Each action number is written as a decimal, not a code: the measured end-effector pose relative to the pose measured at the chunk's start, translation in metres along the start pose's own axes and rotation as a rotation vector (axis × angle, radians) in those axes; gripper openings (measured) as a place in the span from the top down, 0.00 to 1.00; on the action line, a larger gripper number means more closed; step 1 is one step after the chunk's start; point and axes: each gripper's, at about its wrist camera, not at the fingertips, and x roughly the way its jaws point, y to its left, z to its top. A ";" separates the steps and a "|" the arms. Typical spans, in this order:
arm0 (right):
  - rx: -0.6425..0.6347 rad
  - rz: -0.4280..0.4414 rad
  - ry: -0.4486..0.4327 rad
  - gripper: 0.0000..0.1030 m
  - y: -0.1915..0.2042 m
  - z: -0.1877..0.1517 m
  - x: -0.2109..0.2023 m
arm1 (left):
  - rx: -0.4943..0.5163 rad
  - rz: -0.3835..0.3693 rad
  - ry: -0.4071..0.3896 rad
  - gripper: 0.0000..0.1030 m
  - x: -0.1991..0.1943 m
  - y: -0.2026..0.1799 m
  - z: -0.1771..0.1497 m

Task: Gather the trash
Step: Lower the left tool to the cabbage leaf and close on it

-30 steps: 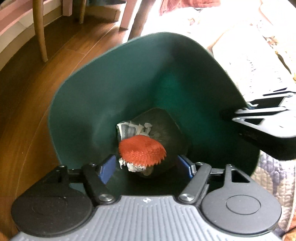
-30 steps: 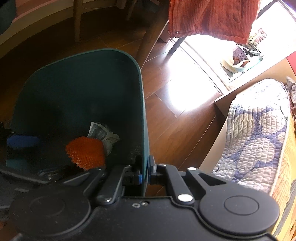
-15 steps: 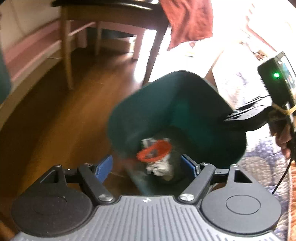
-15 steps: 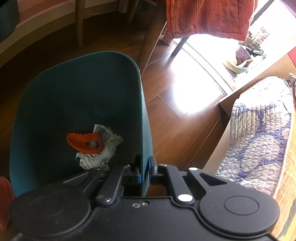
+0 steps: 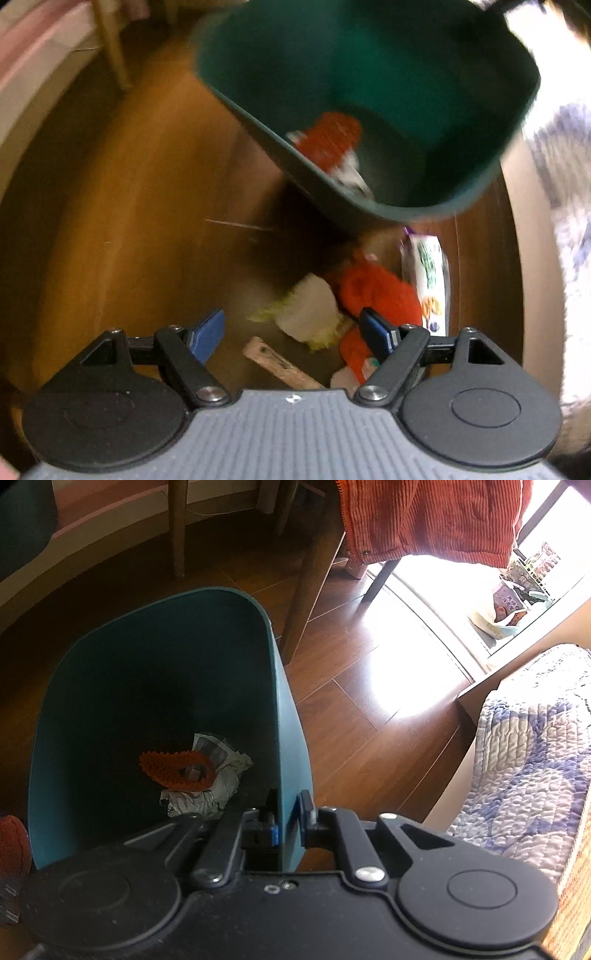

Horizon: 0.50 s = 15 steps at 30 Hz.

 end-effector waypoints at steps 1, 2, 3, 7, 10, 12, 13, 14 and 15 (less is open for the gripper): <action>0.003 0.001 0.002 0.92 -0.001 0.000 0.001 | 0.015 0.008 -0.001 0.23 0.013 -0.008 -0.001; 0.008 0.002 0.004 0.92 -0.003 0.000 0.001 | 0.033 0.020 0.001 0.23 0.027 -0.015 -0.002; 0.011 0.002 0.005 0.92 -0.004 -0.001 0.002 | 0.052 0.034 -0.002 0.23 0.041 -0.022 -0.003; 0.022 0.003 0.013 0.92 -0.010 -0.003 0.004 | 0.041 0.069 0.030 0.23 0.088 -0.037 -0.006; 0.032 0.009 0.027 0.92 -0.012 -0.005 0.005 | 0.013 0.095 0.058 0.23 0.117 -0.038 -0.006; 0.036 0.013 0.038 0.92 -0.015 -0.005 0.006 | -0.040 0.101 0.082 0.23 0.134 -0.035 -0.005; 0.034 0.013 0.042 0.93 -0.015 -0.006 0.007 | -0.062 0.101 0.090 0.23 0.142 -0.034 -0.005; 0.031 0.013 0.045 0.93 -0.016 -0.006 0.007 | -0.084 0.107 0.103 0.23 0.152 -0.033 -0.003; 0.032 0.010 0.049 0.93 -0.017 -0.006 0.008 | -0.101 0.109 0.116 0.23 0.158 -0.031 -0.002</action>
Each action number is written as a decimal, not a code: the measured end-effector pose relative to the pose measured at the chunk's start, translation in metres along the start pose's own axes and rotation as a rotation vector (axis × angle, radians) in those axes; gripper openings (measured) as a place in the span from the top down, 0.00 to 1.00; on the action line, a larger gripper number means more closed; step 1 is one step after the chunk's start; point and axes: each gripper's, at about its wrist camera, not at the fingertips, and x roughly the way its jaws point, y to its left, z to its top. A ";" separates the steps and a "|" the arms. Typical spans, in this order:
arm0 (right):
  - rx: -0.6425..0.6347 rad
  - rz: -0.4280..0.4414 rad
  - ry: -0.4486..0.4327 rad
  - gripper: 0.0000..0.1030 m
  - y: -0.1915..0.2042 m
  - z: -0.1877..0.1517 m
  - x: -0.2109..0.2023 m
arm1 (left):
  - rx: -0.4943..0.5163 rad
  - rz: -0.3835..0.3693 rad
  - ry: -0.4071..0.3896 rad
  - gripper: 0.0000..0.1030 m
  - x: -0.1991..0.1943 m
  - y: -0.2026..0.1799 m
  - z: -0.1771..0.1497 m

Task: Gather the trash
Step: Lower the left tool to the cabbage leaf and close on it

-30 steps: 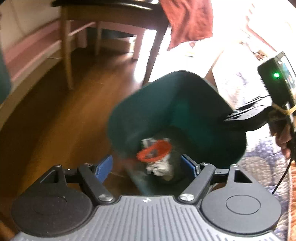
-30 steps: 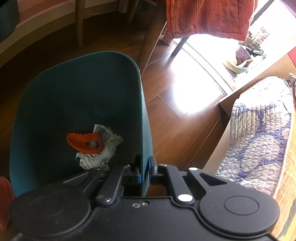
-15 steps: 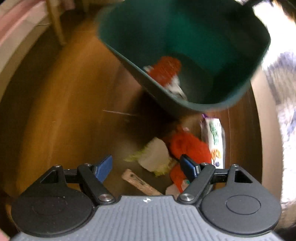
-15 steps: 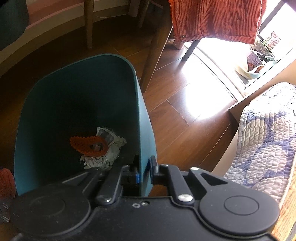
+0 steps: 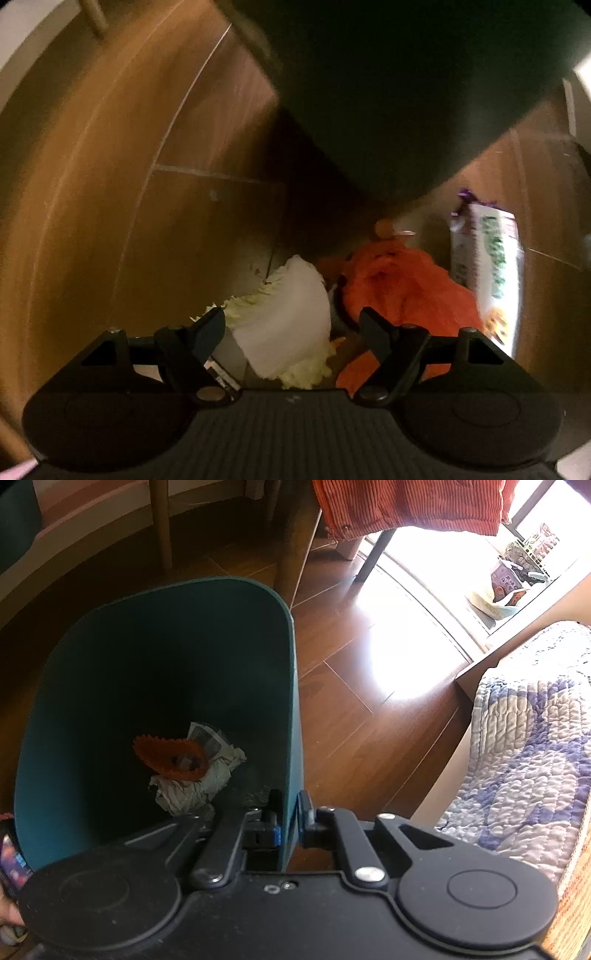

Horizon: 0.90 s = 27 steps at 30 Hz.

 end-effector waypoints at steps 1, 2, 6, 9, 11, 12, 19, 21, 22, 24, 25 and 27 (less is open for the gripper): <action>0.001 -0.002 0.003 0.94 -0.001 -0.001 0.001 | -0.025 -0.005 0.015 0.23 0.006 0.001 0.002; 0.000 -0.002 0.004 0.94 -0.001 -0.001 0.001 | -0.056 -0.001 0.031 0.23 0.014 0.004 0.004; 0.014 0.004 0.012 0.94 -0.006 0.001 0.006 | -0.131 0.011 0.072 0.23 0.034 0.013 0.011; 0.015 0.006 0.012 0.94 -0.007 0.002 0.009 | -0.155 0.023 0.090 0.23 0.042 0.018 0.013; 0.017 0.008 0.012 0.94 -0.007 0.002 0.011 | -0.167 0.022 0.106 0.24 0.049 0.020 0.013; 0.016 0.009 0.011 0.94 -0.007 0.002 0.011 | -0.168 0.021 0.109 0.24 0.051 0.020 0.014; 0.019 0.010 0.011 0.95 -0.011 0.002 0.012 | -0.130 -0.053 0.105 0.67 0.047 0.014 0.018; 0.018 0.003 0.013 0.95 -0.011 0.001 0.013 | -0.140 -0.072 0.107 0.74 0.044 0.016 0.018; 0.020 0.002 0.015 0.96 -0.011 0.000 0.013 | -0.150 -0.079 0.101 0.79 0.041 0.017 0.019; 0.023 -0.001 0.019 0.96 -0.012 -0.002 0.014 | -0.167 -0.089 0.094 0.85 0.034 0.021 0.019; 0.024 -0.005 0.020 0.96 -0.011 -0.003 0.014 | -0.178 -0.094 0.088 0.88 0.029 0.024 0.020; 0.025 -0.015 0.018 0.97 -0.011 -0.005 0.015 | -0.213 -0.102 0.074 0.90 0.019 0.036 0.021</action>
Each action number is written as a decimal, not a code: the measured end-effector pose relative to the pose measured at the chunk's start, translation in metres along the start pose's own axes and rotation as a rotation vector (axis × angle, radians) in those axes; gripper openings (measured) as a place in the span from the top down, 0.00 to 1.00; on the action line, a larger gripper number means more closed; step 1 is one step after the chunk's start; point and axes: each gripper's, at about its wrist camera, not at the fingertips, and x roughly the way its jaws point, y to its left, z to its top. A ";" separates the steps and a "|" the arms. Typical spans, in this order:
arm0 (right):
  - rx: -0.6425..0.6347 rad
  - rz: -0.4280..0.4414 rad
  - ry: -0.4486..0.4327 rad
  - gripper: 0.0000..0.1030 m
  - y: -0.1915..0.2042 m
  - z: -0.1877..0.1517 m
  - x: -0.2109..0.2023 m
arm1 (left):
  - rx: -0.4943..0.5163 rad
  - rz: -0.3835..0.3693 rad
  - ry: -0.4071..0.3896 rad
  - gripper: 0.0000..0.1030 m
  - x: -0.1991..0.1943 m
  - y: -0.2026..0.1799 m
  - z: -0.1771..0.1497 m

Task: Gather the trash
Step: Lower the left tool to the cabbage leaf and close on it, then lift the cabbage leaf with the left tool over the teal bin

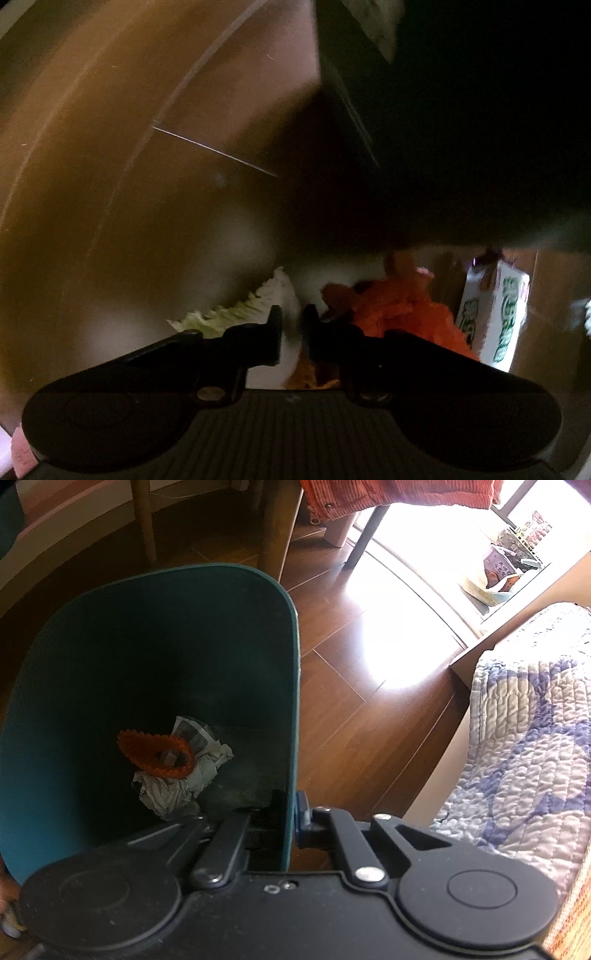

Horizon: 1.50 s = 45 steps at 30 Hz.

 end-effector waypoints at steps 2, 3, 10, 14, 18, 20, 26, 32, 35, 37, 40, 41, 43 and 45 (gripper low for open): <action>0.016 -0.004 -0.005 0.97 -0.001 -0.001 0.000 | -0.038 -0.021 -0.007 0.91 -0.012 0.011 0.003; 0.022 -0.004 -0.005 0.97 -0.001 -0.001 0.000 | -0.042 -0.022 -0.014 0.91 -0.018 0.016 0.005; 0.040 -0.015 -0.031 0.97 0.005 -0.004 -0.006 | -0.005 0.007 -0.068 0.91 -0.071 0.046 0.013; 0.040 -0.019 -0.043 0.97 0.011 -0.005 -0.011 | 0.014 0.010 -0.100 0.91 -0.103 0.056 0.021; 0.030 -0.035 -0.053 0.97 0.019 -0.004 -0.014 | 0.024 -0.001 -0.158 0.91 -0.155 0.058 0.027; 0.021 -0.050 -0.061 0.97 0.023 -0.003 -0.015 | 0.033 -0.004 -0.201 0.91 -0.179 0.059 0.030; 0.001 -0.078 -0.073 0.97 0.035 -0.001 -0.019 | 0.012 -0.043 -0.353 0.91 -0.257 0.057 0.040; -0.024 -0.094 -0.078 0.96 0.045 0.000 -0.021 | 0.053 -0.149 -0.451 0.91 -0.299 0.025 0.049; -0.038 -0.104 -0.078 0.96 0.051 -0.001 -0.023 | 0.088 -0.168 -0.440 0.91 -0.294 0.003 0.056; -0.046 -0.110 -0.079 0.96 0.054 -0.002 -0.023 | 0.103 -0.190 -0.411 0.91 -0.280 -0.012 0.062; -0.048 -0.111 -0.077 0.95 0.055 -0.002 -0.024 | 0.109 -0.198 -0.361 0.91 -0.253 -0.029 0.070; -0.052 -0.111 -0.077 0.95 0.056 -0.002 -0.024 | 0.105 -0.200 -0.341 0.91 -0.245 -0.033 0.072; -0.060 -0.111 -0.077 0.95 0.057 -0.002 -0.024 | 0.088 -0.212 -0.295 0.91 -0.230 -0.036 0.078; -0.064 -0.111 -0.077 0.95 0.058 -0.001 -0.024 | 0.078 -0.212 -0.264 0.91 -0.218 -0.040 0.081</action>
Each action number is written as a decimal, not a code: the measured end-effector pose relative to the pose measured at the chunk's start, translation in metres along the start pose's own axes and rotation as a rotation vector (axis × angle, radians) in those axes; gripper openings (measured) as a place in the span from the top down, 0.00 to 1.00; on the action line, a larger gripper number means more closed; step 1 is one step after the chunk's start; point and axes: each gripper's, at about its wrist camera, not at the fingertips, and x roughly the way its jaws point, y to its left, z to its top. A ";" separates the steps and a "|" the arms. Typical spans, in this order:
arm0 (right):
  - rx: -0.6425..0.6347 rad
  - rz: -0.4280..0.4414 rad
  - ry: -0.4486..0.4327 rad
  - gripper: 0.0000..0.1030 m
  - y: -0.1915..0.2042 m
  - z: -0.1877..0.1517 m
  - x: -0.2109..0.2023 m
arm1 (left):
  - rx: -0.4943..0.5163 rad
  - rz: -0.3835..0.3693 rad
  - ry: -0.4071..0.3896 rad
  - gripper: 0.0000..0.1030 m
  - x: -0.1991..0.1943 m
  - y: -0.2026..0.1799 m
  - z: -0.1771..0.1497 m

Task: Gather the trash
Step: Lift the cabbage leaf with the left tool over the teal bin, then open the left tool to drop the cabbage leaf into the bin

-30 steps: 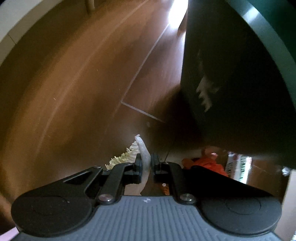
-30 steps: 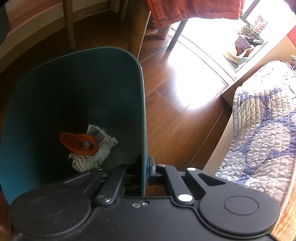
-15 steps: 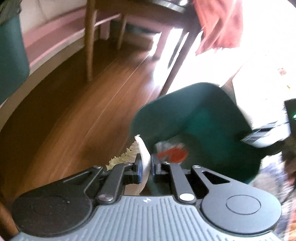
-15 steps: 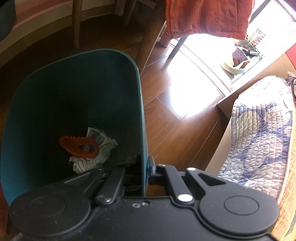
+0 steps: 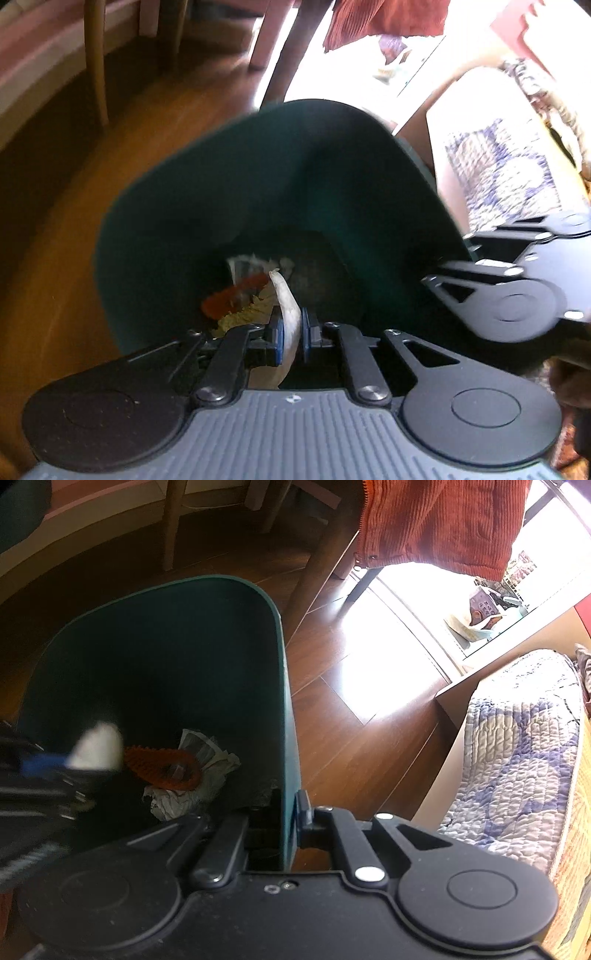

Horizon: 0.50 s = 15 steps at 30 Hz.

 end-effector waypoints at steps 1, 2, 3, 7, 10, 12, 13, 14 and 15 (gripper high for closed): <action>-0.002 -0.001 0.000 0.95 0.000 0.000 0.000 | -0.003 0.000 0.023 0.91 0.008 -0.001 0.000; -0.002 -0.001 -0.001 0.95 0.001 0.000 0.001 | -0.007 -0.003 0.042 0.91 0.015 -0.001 0.000; -0.003 0.000 -0.001 0.95 0.001 0.000 0.001 | -0.011 0.000 0.063 0.91 0.022 -0.001 -0.001; -0.005 0.008 -0.002 0.95 0.000 0.000 0.000 | 0.003 0.024 0.103 0.91 0.034 -0.002 -0.006; -0.007 0.013 -0.005 0.94 0.000 0.000 0.001 | 0.010 0.032 0.104 0.91 0.036 -0.003 -0.008; -0.009 0.016 -0.006 0.94 -0.001 0.000 0.001 | 0.006 0.029 0.101 0.91 0.037 -0.004 -0.007; -0.009 0.018 -0.007 0.94 -0.001 0.000 0.001 | 0.001 0.025 0.098 0.91 0.035 -0.004 -0.008; -0.008 0.021 -0.008 0.94 -0.002 -0.001 0.001 | -0.004 0.018 0.094 0.90 0.034 -0.003 -0.007; -0.006 0.025 -0.008 0.94 -0.002 -0.001 0.001 | -0.008 0.011 0.090 0.90 0.033 -0.003 -0.007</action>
